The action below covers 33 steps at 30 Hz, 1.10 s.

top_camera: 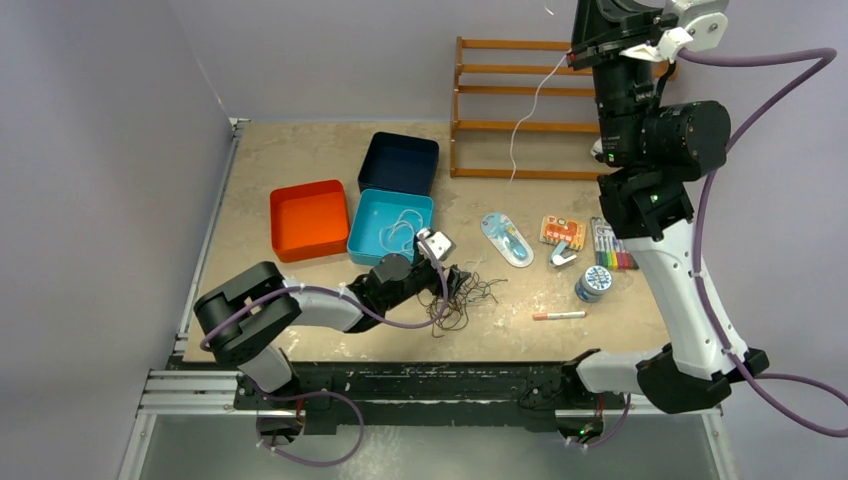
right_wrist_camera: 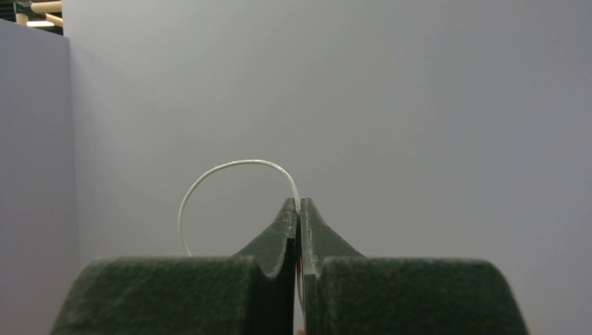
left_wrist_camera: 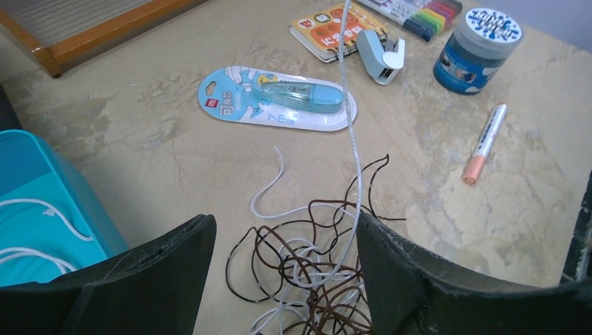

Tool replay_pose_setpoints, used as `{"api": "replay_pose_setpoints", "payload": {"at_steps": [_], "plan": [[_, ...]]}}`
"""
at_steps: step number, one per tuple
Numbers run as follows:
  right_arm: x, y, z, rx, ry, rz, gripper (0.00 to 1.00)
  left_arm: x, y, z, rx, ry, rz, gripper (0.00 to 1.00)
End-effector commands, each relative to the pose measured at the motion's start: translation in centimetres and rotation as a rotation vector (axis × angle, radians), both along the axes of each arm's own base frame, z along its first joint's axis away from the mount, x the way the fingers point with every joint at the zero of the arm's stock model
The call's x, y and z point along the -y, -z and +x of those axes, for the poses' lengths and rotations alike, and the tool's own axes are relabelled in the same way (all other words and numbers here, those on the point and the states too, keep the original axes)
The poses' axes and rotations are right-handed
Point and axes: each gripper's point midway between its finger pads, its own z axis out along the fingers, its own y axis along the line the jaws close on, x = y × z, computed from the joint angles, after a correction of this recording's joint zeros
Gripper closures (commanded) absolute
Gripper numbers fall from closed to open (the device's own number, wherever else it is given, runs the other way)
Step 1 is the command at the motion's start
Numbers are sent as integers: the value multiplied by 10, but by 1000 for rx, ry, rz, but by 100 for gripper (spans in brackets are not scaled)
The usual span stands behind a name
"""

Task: Untangle the cables

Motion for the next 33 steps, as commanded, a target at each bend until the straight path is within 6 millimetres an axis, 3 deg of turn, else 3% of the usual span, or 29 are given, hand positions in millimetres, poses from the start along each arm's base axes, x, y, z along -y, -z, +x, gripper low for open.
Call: {"api": "replay_pose_setpoints", "payload": {"at_steps": [1,7,13,18,24,29,33], "plan": [[7,-15,-20,49,-27,27,100,18,-30,7,132,58,25,27],[4,-12,-19,38,-40,20,100,36,-27,21,173,70,72,28],[4,-11,-21,33,-48,21,100,48,-16,27,166,83,107,38],[3,-7,-19,26,-52,23,100,51,-15,26,148,84,118,58],[6,5,-15,1,-41,51,100,44,-52,30,141,33,85,100],[15,43,-5,-84,-13,116,100,26,-103,32,150,-60,-13,100],[22,93,5,-203,17,164,100,9,-141,31,165,-118,-80,100]]}}
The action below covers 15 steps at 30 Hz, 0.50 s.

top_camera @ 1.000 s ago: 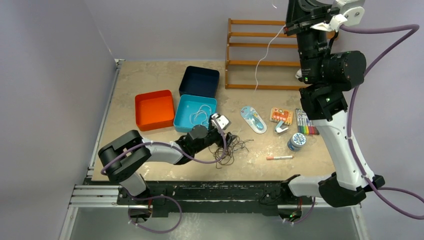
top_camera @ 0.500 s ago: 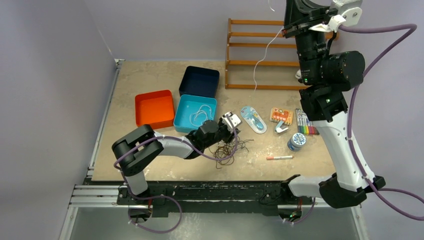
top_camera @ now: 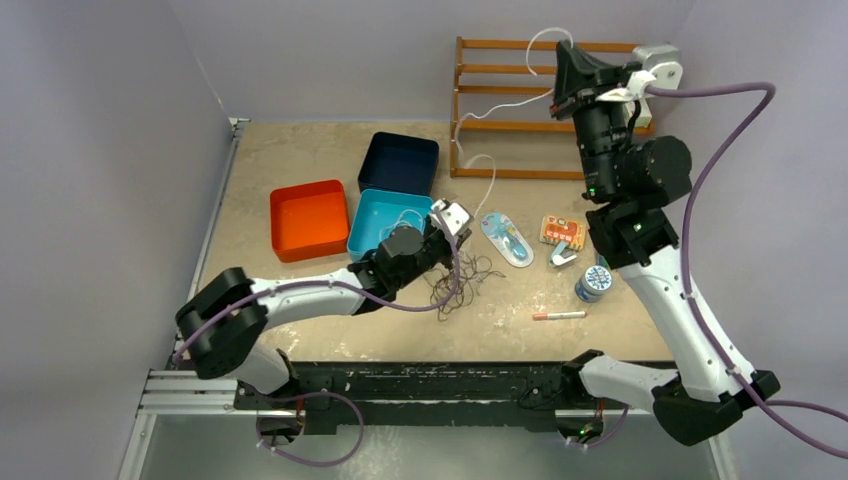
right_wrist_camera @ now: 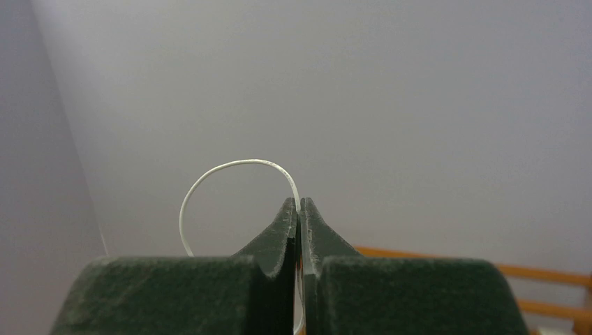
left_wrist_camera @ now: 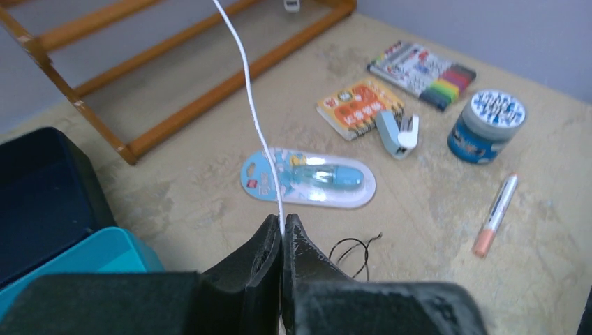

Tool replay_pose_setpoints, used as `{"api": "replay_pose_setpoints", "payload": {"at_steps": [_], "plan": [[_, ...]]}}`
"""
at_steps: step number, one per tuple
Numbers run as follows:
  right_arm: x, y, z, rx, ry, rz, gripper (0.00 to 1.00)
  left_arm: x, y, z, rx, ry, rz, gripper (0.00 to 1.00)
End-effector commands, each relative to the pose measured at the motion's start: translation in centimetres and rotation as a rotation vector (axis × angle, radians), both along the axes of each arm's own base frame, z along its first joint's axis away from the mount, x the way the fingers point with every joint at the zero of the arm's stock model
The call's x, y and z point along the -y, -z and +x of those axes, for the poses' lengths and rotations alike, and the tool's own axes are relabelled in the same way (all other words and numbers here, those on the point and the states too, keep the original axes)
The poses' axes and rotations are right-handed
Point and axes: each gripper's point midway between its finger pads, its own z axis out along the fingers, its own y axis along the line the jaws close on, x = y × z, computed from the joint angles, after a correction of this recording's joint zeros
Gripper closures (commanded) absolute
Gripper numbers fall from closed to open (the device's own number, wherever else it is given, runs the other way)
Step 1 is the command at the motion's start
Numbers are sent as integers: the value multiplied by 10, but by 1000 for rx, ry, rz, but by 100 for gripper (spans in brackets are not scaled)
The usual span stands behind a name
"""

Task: Untangle the cables

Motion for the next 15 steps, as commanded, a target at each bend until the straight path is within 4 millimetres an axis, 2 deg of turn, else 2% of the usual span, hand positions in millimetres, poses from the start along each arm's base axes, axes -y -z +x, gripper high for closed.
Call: {"api": "replay_pose_setpoints", "payload": {"at_steps": [1,6,7,11,15], "plan": [[23,25,-6,-57,47,132,100,-14,-82,3,62,-84,-177,100],[18,91,8,-232,42,149,100,-17,-106,2,78,-81,-179,100],[15,109,14,-275,42,142,100,-16,-107,1,77,-69,-175,100],[8,158,30,-412,55,123,100,-10,-112,-9,63,-6,-191,100],[14,196,44,-517,93,119,100,-8,-114,-22,19,52,-192,100]]}}
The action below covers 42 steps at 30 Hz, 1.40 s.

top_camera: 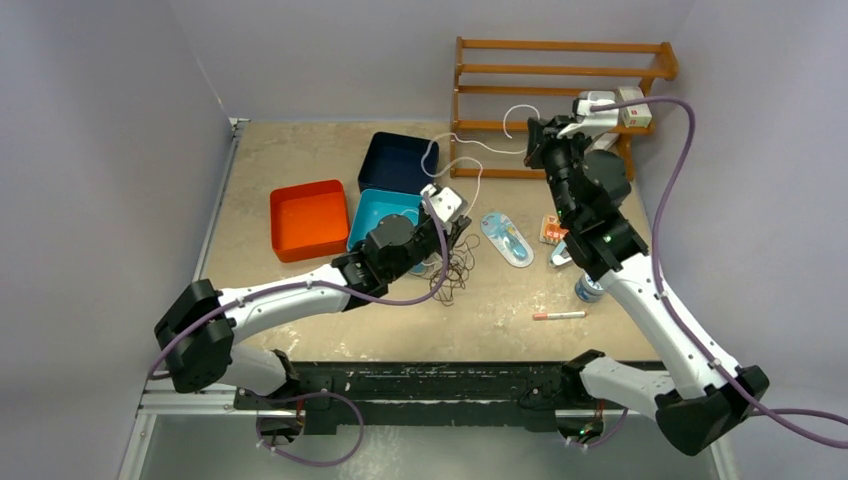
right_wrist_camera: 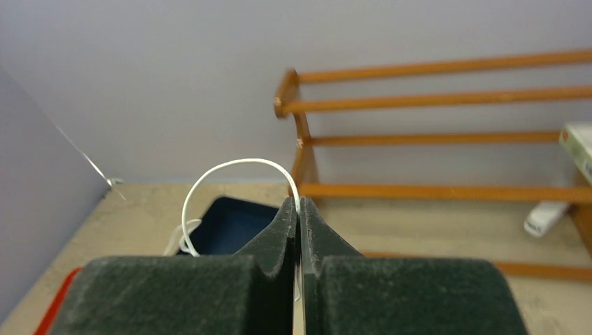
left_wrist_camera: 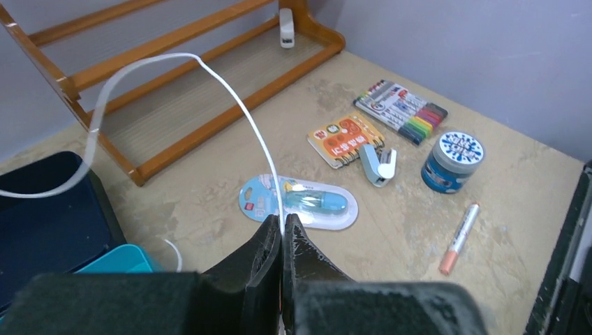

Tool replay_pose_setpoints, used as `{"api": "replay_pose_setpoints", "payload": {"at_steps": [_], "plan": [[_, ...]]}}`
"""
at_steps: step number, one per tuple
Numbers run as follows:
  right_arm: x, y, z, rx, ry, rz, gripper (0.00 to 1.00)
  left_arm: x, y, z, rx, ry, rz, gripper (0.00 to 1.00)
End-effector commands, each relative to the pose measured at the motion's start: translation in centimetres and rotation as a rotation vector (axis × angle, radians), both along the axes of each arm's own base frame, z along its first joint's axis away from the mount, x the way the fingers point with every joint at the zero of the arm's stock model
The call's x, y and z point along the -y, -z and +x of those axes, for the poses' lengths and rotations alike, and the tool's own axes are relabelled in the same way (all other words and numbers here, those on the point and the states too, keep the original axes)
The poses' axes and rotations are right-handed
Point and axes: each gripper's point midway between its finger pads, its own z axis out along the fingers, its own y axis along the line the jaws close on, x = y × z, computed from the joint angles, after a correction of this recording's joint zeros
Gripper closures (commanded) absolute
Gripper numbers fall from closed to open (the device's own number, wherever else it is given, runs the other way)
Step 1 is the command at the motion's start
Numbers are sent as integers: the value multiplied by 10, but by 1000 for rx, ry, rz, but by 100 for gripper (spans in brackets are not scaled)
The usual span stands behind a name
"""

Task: Untangle the cables

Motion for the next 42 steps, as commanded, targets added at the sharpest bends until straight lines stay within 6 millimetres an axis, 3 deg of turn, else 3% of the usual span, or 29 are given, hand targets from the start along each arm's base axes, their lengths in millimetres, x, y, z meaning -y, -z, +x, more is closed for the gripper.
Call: {"api": "replay_pose_setpoints", "payload": {"at_steps": [1,10,17,24,28,32,33,36,39,42], "plan": [[13,33,11,-100,60,49,100,4,-36,-22,-17,102,-73,100],[12,108,35,-294,50,30,100,11,-11,-49,-242,200,-29,100],[22,160,62,-377,30,50,100,16,20,-28,-315,92,-8,100],[36,159,84,-298,46,83,100,35,56,-3,-396,38,24,100],[43,171,95,-324,61,80,90,35,76,15,-439,0,15,100],[45,171,86,-332,62,91,65,29,83,34,-456,-49,4,100],[48,184,78,-355,74,90,61,28,81,38,-455,-55,-4,100],[61,184,59,-355,129,104,45,28,79,43,-451,-62,-12,100],[68,182,41,-359,148,101,41,29,80,46,-454,-60,-1,100],[55,174,22,-316,44,84,41,30,82,49,-467,-66,-2,100]]}}
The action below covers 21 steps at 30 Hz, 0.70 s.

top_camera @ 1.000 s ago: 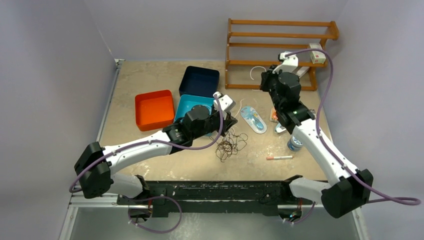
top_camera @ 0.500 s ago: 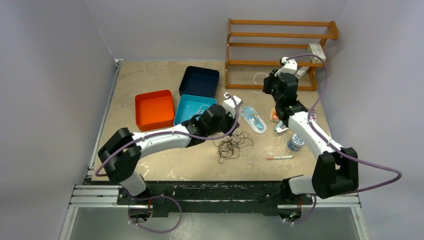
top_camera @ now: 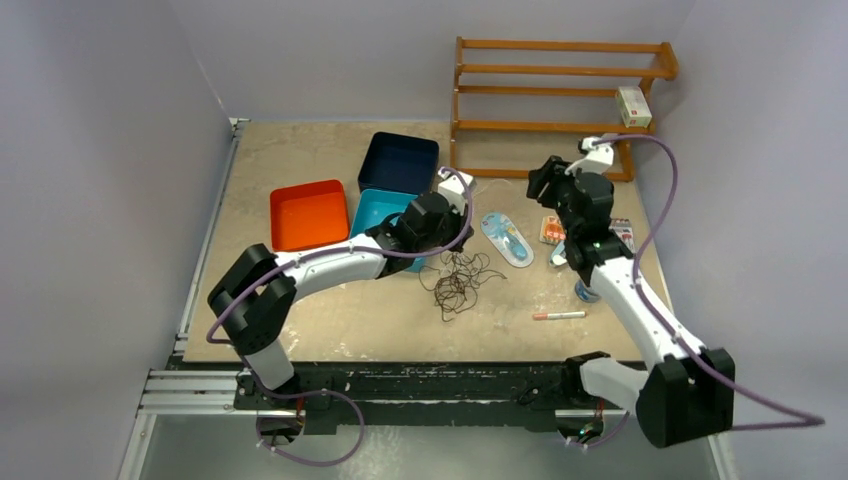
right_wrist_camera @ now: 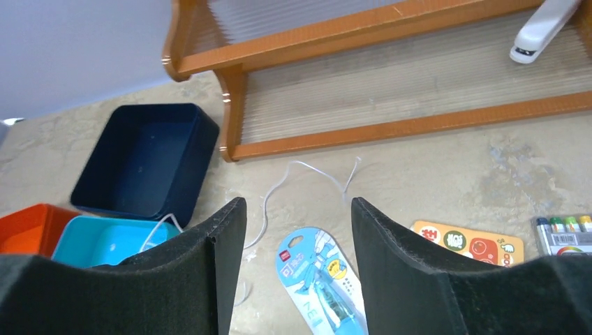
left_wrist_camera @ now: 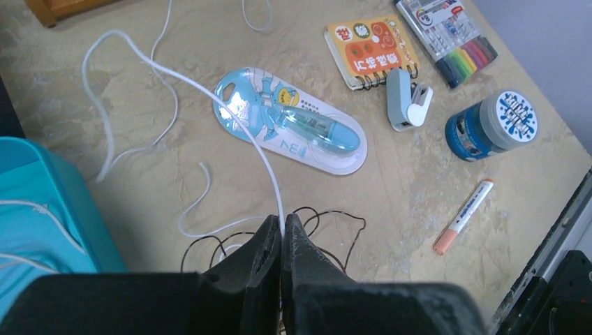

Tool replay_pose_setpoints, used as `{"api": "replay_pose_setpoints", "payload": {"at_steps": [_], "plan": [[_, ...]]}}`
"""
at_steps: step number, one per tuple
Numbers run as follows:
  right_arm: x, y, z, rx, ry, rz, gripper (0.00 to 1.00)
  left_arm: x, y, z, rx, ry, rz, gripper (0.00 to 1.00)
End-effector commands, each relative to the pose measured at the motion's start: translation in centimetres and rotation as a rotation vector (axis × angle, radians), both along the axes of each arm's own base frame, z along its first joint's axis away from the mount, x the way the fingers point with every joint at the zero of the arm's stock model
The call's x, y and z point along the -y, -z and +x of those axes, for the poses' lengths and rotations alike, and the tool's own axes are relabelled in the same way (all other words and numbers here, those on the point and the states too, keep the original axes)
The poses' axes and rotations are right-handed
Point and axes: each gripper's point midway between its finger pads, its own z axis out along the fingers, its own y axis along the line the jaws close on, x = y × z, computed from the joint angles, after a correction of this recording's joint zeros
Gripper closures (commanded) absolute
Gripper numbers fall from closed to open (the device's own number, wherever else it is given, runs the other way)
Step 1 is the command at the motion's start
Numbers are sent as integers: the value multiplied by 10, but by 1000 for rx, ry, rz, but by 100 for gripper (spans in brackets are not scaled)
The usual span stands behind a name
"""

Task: Untangle the cables

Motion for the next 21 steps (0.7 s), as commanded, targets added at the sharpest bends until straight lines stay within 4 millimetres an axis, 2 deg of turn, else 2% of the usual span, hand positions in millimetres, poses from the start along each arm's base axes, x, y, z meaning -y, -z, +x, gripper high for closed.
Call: {"api": "replay_pose_setpoints", "payload": {"at_steps": [1,5,10,17,21], "plan": [[-12,-27,-25,111,-112,18,41,13,-28,15,35,-19,-82,100],[-37,-17,-46,145,-301,-23,40,14,-27,20,14,-34,-103,100],[-75,-4,-81,215,-541,62,39,15,-30,23,10,-43,-115,100],[-100,27,-105,232,-638,136,37,17,-36,25,5,-44,-119,100],[-128,41,-114,227,-697,117,36,16,-41,27,5,-46,-125,100]]}}
